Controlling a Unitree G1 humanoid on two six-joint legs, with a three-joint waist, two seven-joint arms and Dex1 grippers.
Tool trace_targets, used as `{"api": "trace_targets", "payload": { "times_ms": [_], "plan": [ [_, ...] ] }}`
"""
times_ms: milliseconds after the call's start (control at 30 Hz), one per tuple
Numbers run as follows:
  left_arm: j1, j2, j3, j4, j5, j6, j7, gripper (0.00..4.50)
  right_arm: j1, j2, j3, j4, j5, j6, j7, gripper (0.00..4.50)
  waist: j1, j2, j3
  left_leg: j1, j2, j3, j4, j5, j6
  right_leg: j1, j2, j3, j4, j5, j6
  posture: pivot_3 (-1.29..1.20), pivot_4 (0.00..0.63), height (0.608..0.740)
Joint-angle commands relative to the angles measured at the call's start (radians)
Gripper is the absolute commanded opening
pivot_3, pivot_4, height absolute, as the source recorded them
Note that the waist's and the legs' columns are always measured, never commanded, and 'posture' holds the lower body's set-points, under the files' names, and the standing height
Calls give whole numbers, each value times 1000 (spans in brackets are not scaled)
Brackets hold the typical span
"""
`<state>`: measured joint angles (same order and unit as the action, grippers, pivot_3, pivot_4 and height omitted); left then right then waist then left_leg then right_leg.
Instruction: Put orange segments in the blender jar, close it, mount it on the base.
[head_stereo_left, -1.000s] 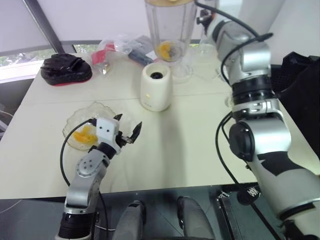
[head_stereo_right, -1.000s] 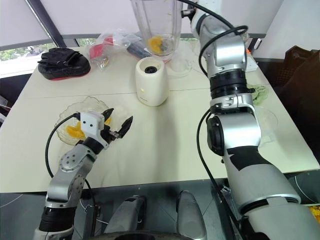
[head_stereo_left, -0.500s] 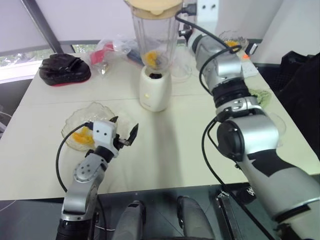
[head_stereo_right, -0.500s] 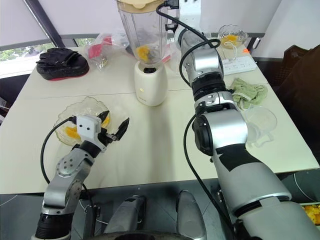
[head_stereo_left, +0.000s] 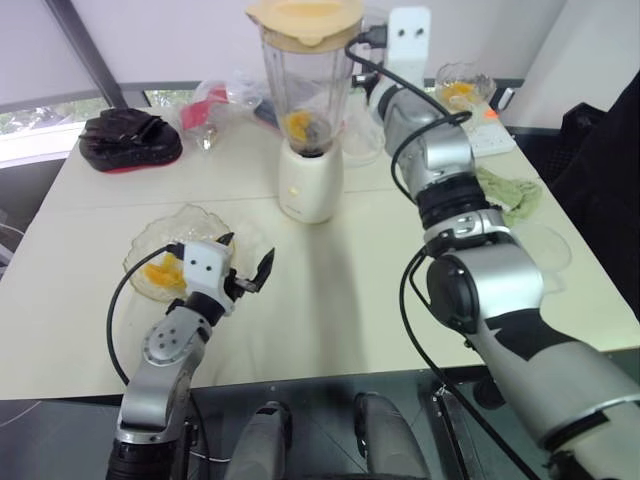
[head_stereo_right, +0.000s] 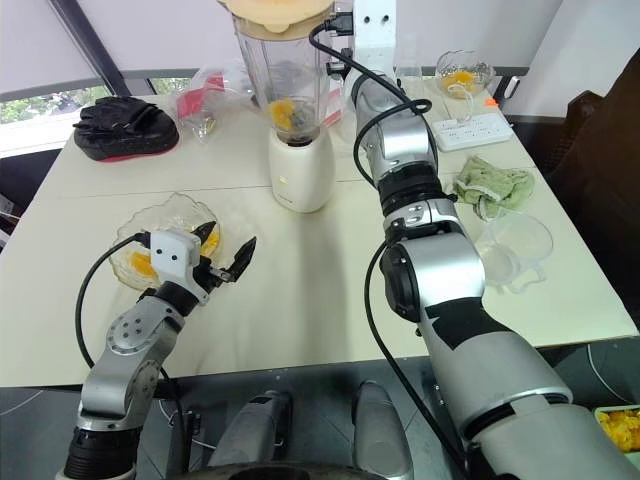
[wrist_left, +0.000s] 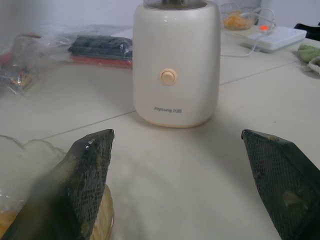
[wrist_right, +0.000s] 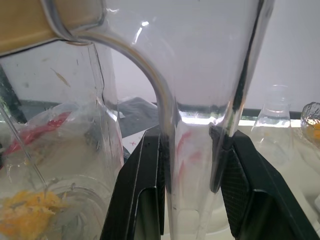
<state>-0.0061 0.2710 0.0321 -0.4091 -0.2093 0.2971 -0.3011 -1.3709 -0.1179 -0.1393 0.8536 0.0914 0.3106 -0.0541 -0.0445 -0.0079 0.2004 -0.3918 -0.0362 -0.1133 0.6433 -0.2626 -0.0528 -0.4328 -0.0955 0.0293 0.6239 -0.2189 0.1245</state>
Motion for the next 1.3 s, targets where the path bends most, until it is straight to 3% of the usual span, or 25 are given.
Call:
{"api": "trace_targets", "payload": {
  "times_ms": [33, 267, 633, 833, 967, 1133, 1300],
  "plan": [
    [-16, 3, 13, -29, -3, -12, 1, 4240, 30, 8, 14, -140, -1, 59, -5, 895, 0, 0, 0, 0, 0, 0, 0, 0, 0, 0, 0, 0, 1, 0, 0, 0, 150, 740],
    [-25, -1, 2, -14, -2, -17, -4, 4240, 99, 14, 22, -250, -3, 133, -16, 895, 1, 0, 0, 0, 0, 0, 2, 0, 0, -1, 0, 0, 3, 0, 0, 0, 150, 740],
    [-43, 3, 1, 2, -2, -17, -13, 4240, 143, 21, 26, -224, -1, 117, 3, 895, 0, 0, 0, 0, 0, -1, 2, 0, 0, -1, 0, 0, 4, 0, 0, 0, 150, 740],
    [-39, -1, -1, -4, 1, -17, -11, 4288, 147, 20, 35, -201, -11, 90, 20, 3657, 0, 0, 0, 1, 0, -1, 2, 0, 0, -1, 0, 0, 5, 0, 0, 0, 150, 740],
    [-35, -1, 4, -14, -9, -12, -13, 4288, 200, 11, 48, -259, -14, 101, 43, 3657, 0, 0, 0, 1, 0, -1, 2, 0, 0, -1, 0, 0, 5, 0, 0, 0, 150, 740],
    [-43, 8, 16, -35, -33, 6, -22, 4288, 358, -20, 67, -486, 6, 169, 118, 3657, 2, 0, 0, 0, 0, -1, 2, 0, 0, 0, 0, 0, 5, 0, 0, 0, 150, 740],
    [-48, 36, 51, -76, -74, 51, -39, 4288, 576, -138, 90, -822, 91, 247, 339, 3657, 4, 0, 0, 0, 0, -1, 3, 0, 0, 0, 0, 0, 5, 0, 0, 0, 150, 740]
  ]
}}
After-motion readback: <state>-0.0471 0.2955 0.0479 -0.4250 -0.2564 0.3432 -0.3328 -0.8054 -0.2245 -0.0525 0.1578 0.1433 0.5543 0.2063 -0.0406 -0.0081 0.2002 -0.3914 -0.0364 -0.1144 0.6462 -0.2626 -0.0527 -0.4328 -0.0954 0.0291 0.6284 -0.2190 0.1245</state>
